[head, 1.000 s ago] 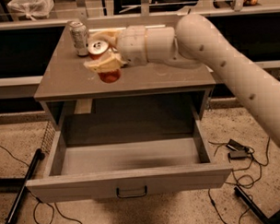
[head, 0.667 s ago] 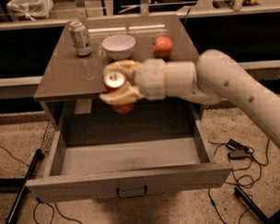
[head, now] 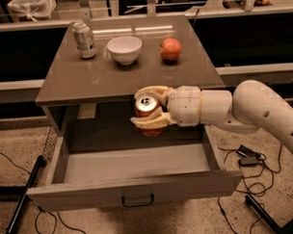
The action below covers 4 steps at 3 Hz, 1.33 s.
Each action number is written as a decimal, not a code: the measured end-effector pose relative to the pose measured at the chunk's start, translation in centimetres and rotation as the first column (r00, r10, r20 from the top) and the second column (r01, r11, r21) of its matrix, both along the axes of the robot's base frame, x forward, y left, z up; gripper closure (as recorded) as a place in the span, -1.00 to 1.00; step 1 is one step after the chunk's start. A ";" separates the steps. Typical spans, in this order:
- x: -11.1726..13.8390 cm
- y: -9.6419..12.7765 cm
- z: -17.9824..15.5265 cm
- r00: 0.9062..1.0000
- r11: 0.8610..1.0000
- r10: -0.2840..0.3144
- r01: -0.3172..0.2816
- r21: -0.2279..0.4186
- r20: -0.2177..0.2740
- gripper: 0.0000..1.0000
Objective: Place coke can into top drawer
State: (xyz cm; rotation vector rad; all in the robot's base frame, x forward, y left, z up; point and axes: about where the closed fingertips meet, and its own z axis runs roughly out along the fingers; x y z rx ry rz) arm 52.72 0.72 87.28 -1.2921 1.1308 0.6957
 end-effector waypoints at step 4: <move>5.3 -1.1 -11.1 0.990 0.993 0.109 -0.104 0.058 -0.089 0.69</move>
Offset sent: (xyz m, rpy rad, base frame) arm 0.0859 -0.0214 -0.1007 0.0670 0.0519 0.0142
